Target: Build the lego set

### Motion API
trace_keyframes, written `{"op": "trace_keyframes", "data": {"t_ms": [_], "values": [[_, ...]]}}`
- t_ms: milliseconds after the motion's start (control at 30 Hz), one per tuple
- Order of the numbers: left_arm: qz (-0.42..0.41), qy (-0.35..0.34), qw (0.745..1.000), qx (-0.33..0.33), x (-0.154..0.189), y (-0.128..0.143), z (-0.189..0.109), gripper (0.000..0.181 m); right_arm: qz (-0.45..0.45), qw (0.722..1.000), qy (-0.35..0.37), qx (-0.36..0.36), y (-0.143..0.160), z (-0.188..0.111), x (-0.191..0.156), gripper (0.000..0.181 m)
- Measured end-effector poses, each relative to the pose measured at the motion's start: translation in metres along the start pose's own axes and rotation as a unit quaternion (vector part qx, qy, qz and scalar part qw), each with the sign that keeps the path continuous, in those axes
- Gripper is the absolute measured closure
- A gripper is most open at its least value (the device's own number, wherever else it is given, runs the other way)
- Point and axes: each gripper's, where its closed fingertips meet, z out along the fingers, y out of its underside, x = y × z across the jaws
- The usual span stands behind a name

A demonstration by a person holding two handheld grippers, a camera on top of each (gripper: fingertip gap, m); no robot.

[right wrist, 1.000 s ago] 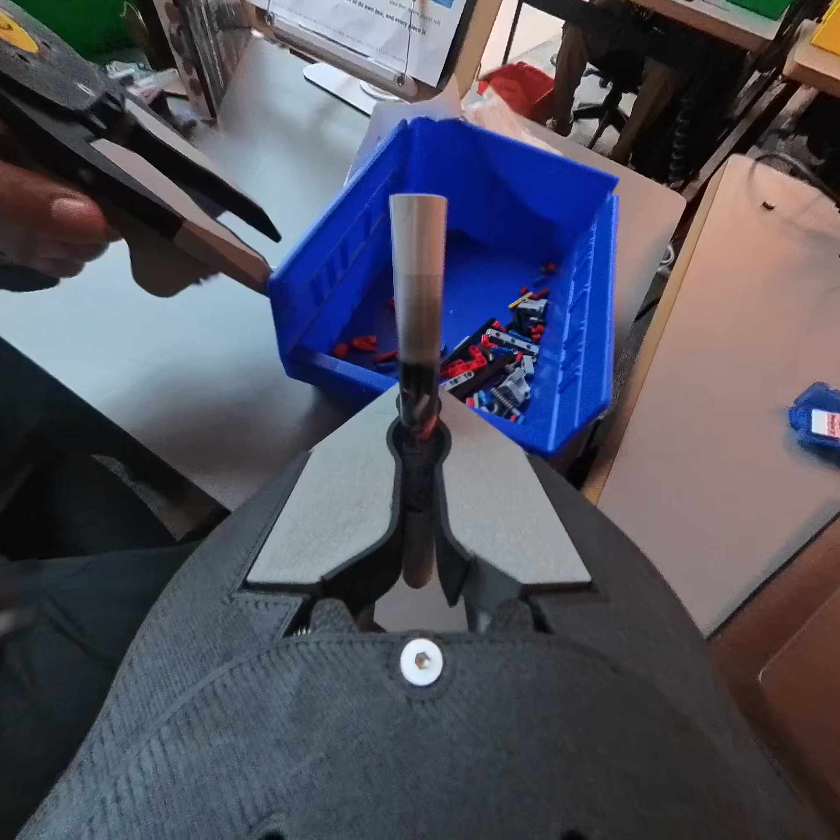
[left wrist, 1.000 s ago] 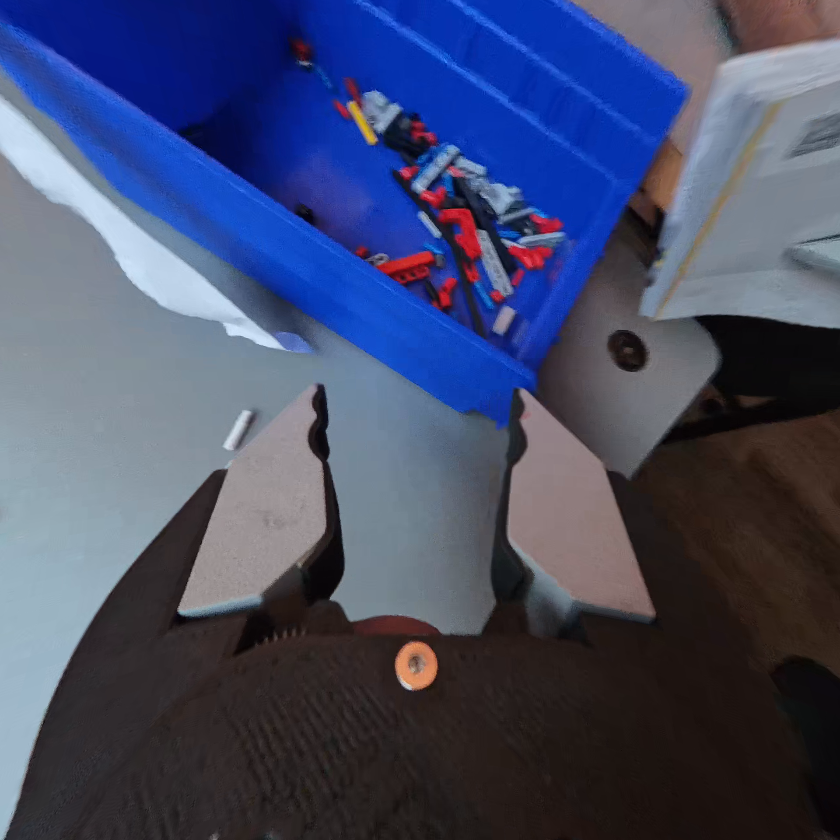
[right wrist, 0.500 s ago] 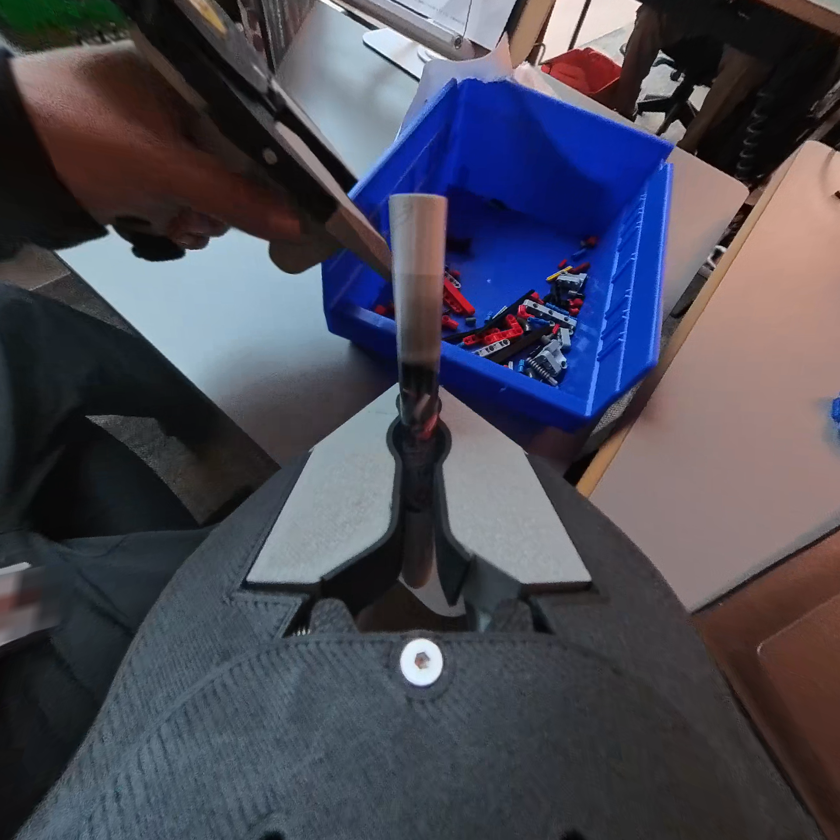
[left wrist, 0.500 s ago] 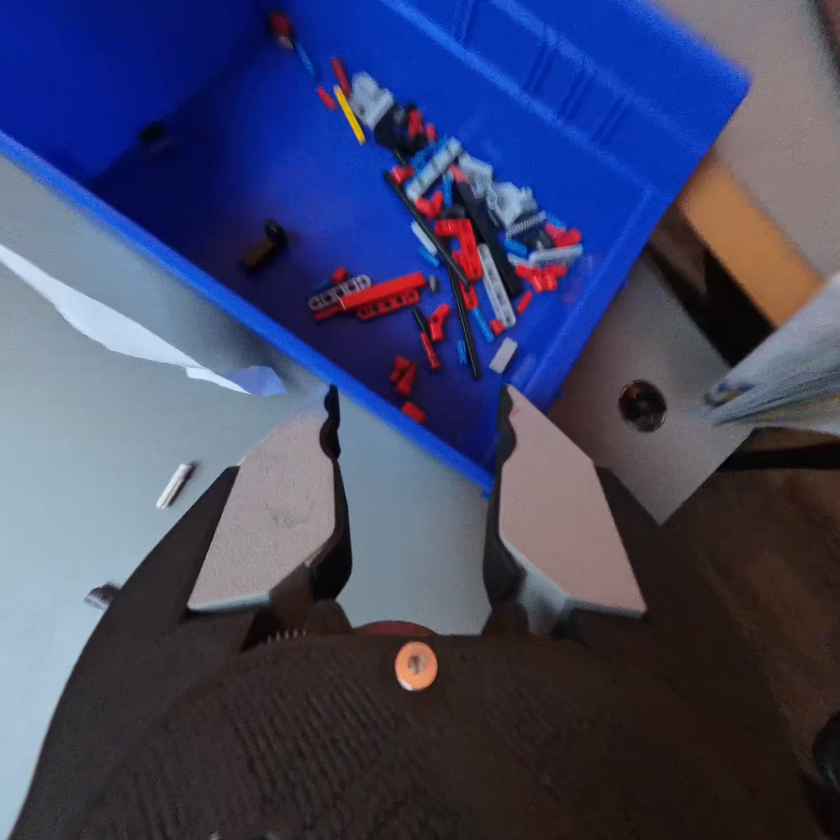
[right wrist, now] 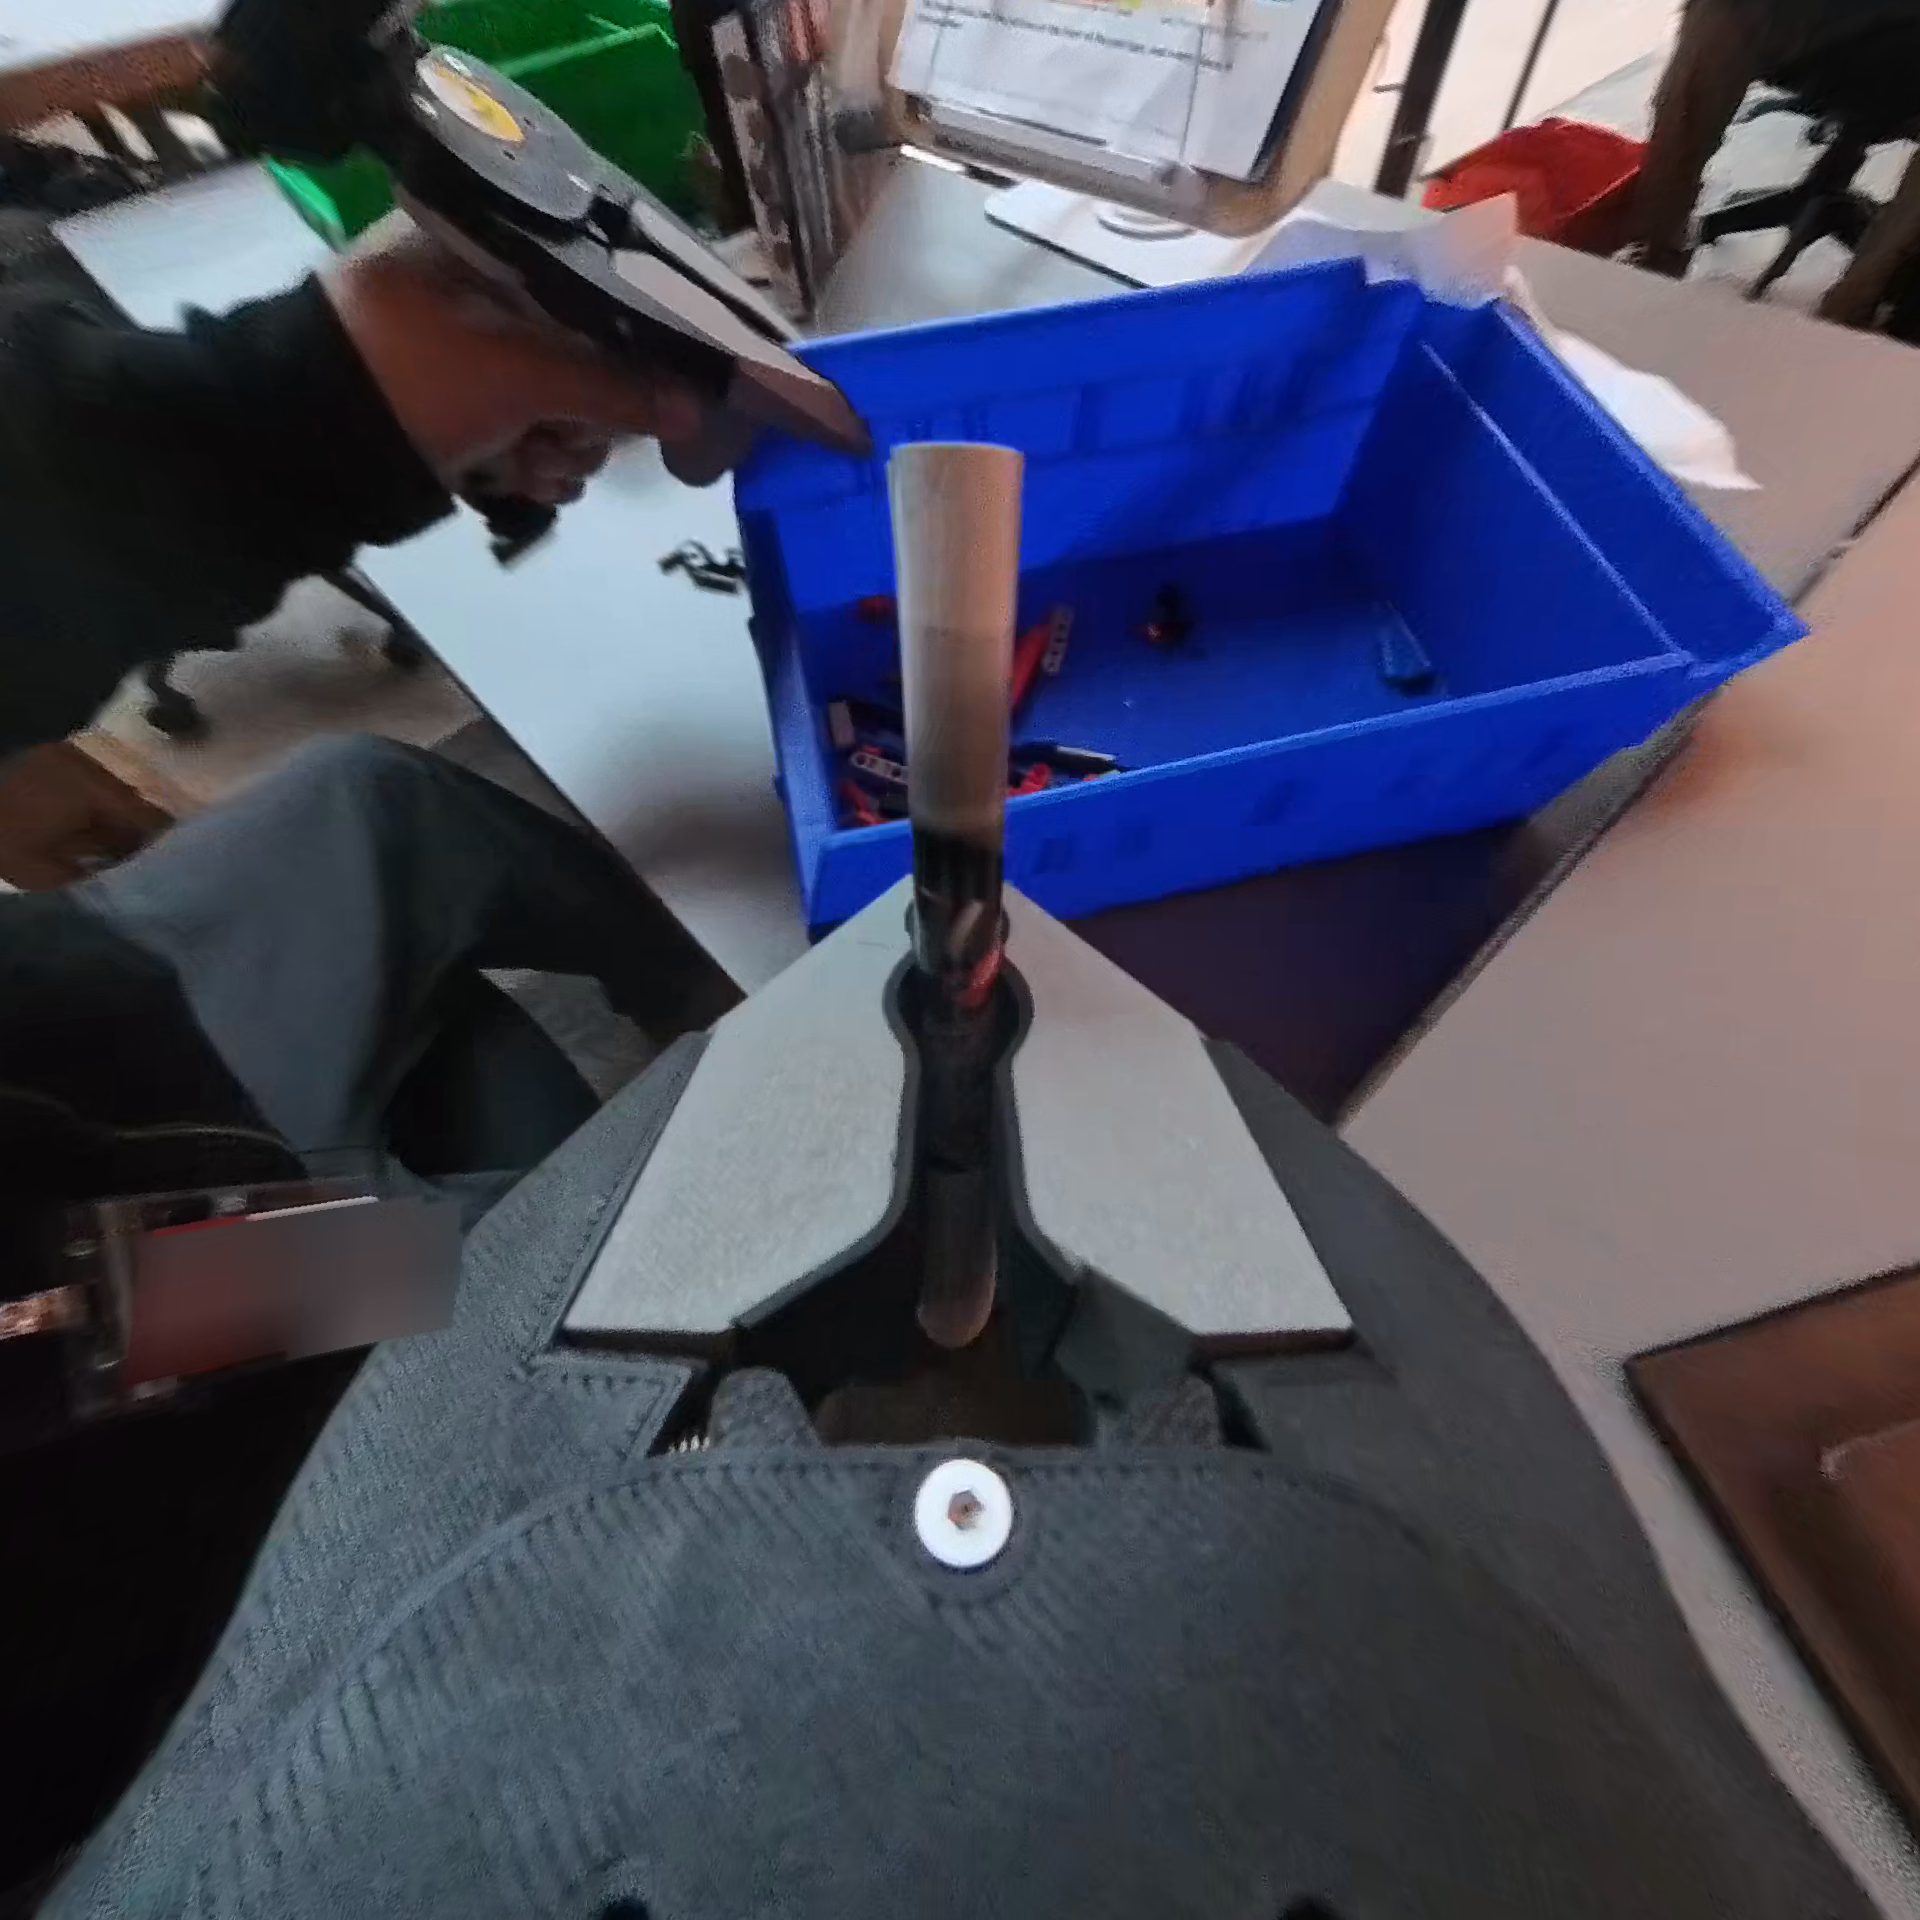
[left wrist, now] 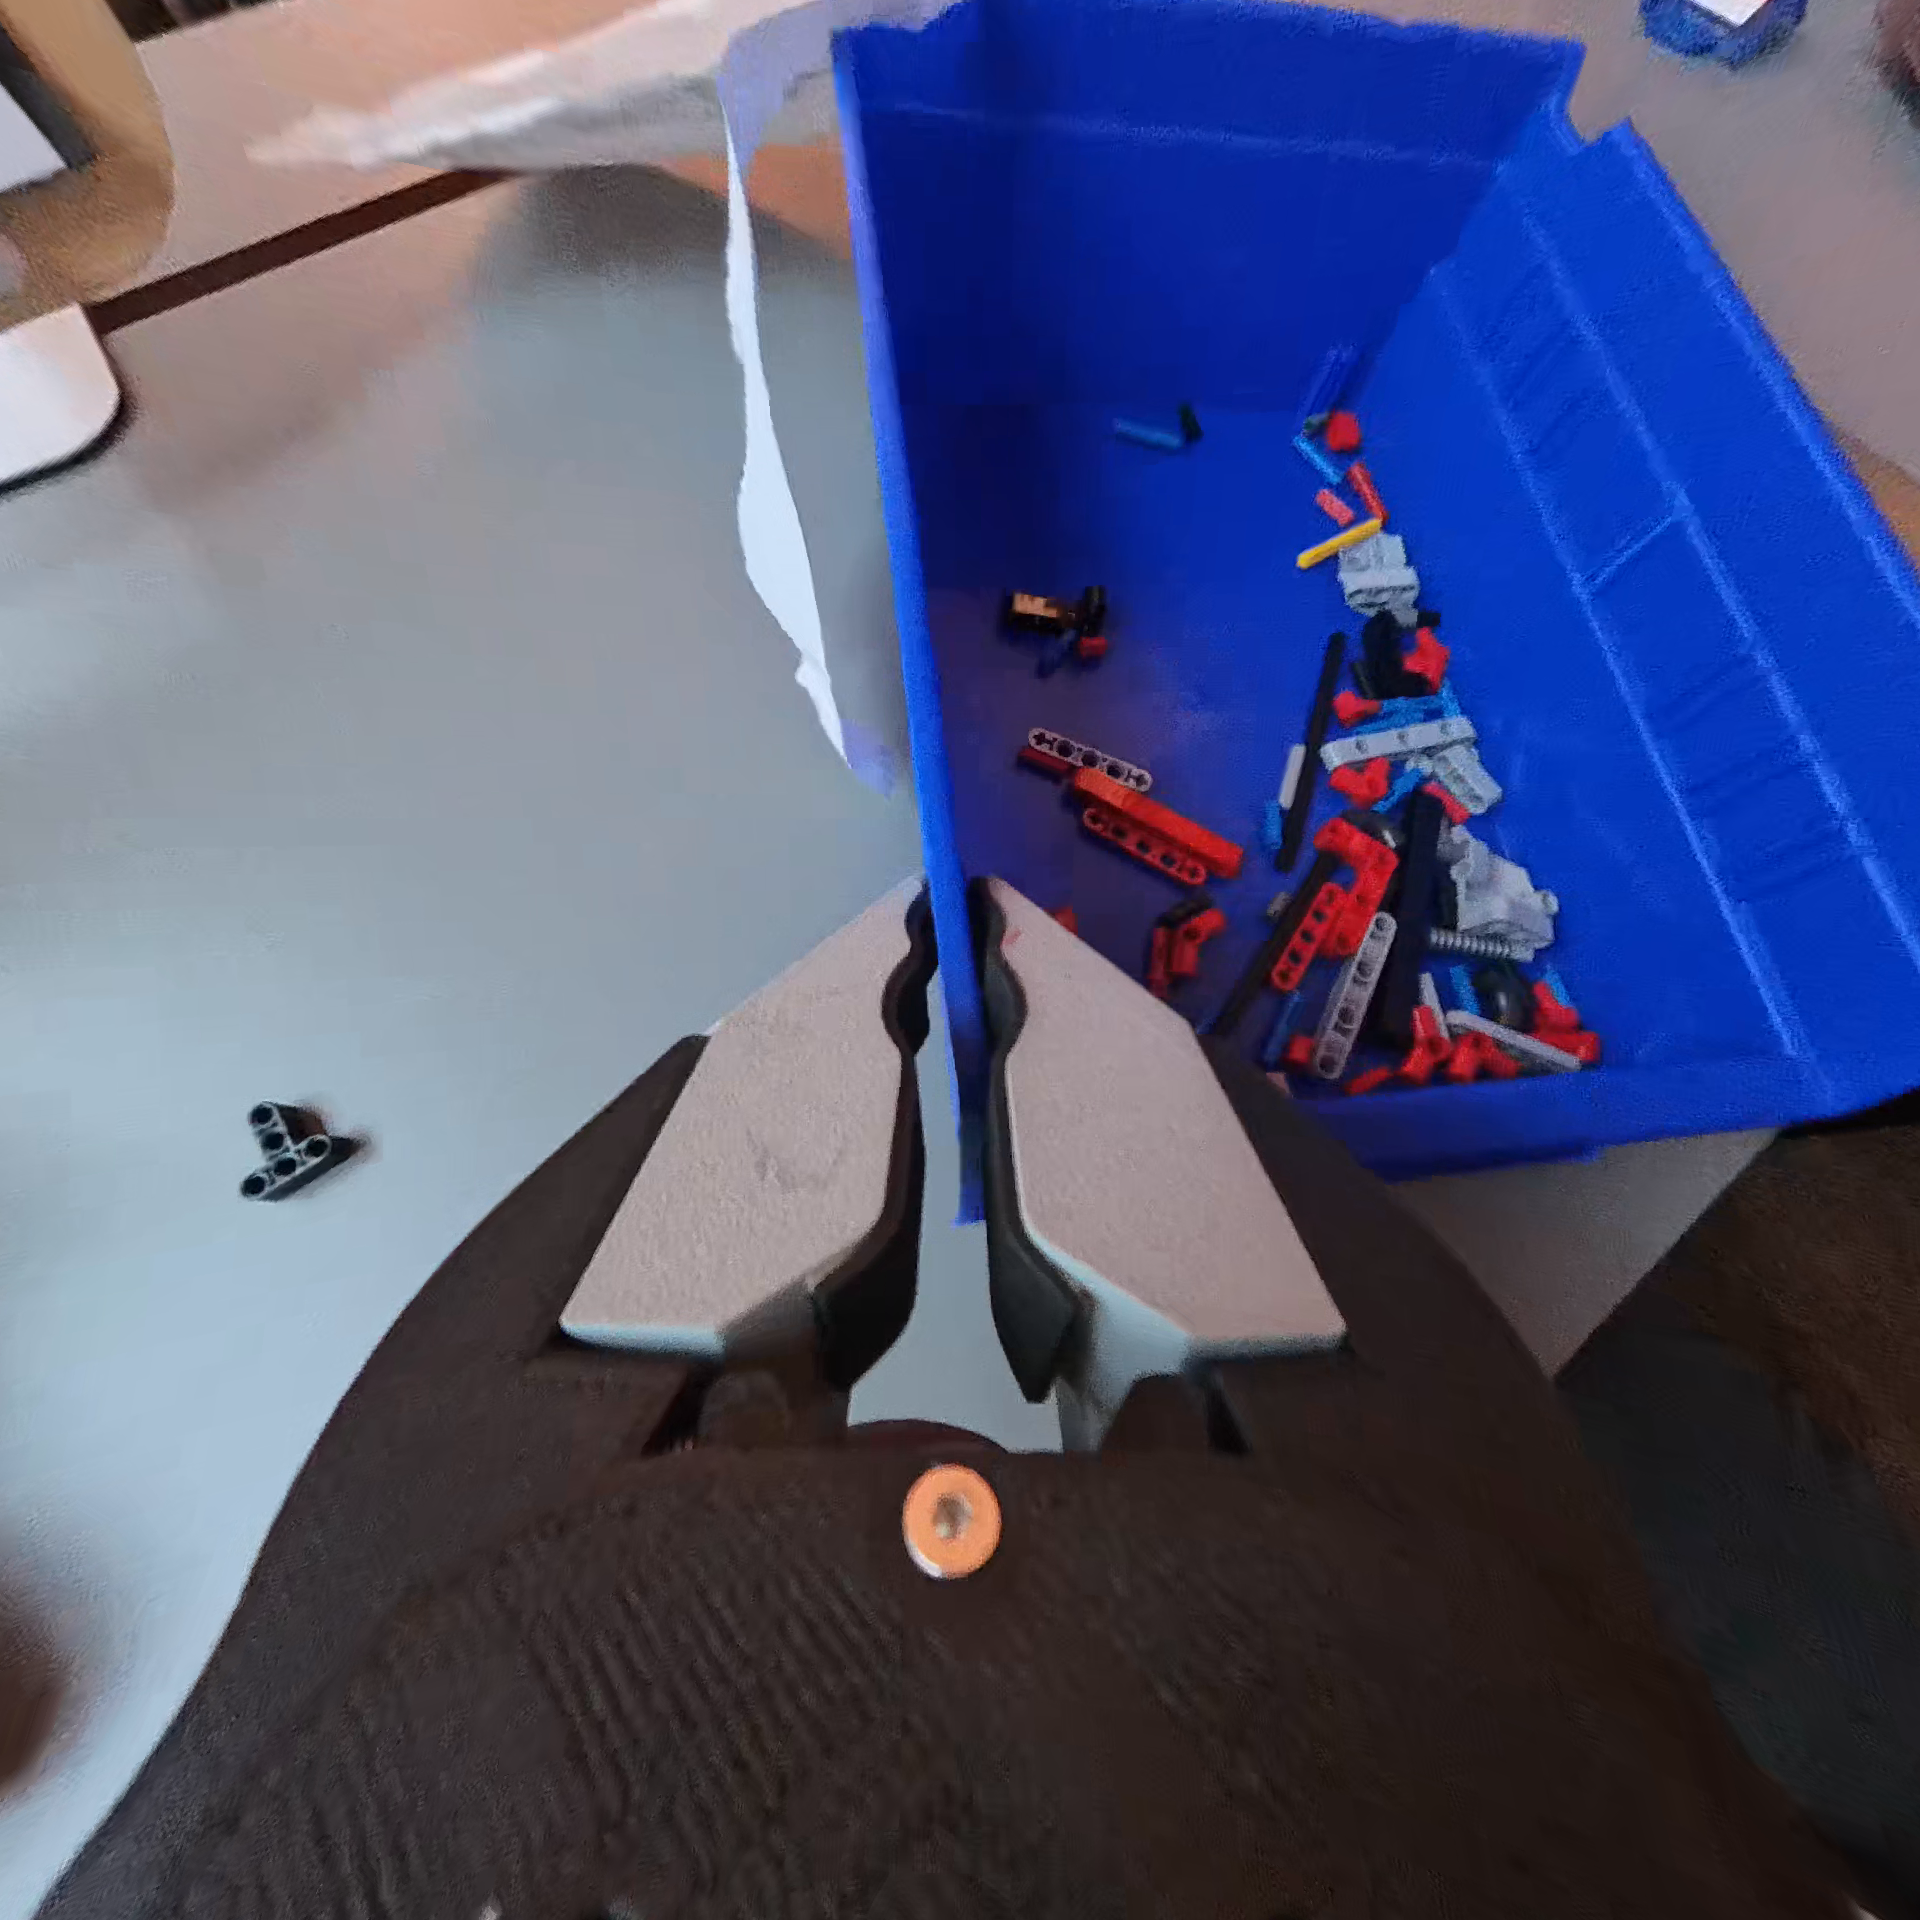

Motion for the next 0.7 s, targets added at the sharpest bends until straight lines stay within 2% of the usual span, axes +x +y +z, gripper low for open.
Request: {"op": "trace_keyframes", "data": {"t_ms": [100,233,400,500,633,700], "values": [[0.015,0.002,1.000,0.021,0.000,-0.009,-0.015,0.178,0.010,1.000,-0.002,0.026,-0.015,-0.006,0.000,0.178],[0.030,0.003,0.999,0.030,0.007,-0.008,-0.030,0.178,0.010,0.995,0.098,0.011,-0.015,-0.009,0.039,0.178],[0.034,0.022,0.999,0.009,0.019,0.026,-0.026,0.178,-0.046,0.983,0.174,-0.045,-0.022,0.008,0.076,0.178],[0.017,0.041,0.999,0.003,0.024,0.044,-0.024,0.177,-0.063,0.979,0.179,-0.070,-0.032,0.027,0.090,0.178],[0.005,0.092,0.996,0.001,0.040,0.052,-0.041,0.164,-0.077,0.976,0.184,-0.089,-0.038,0.036,0.097,0.178],[0.000,0.106,0.994,0.028,0.040,0.032,-0.051,0.150,-0.081,0.974,0.193,-0.086,-0.039,0.036,0.098,0.178]]}}
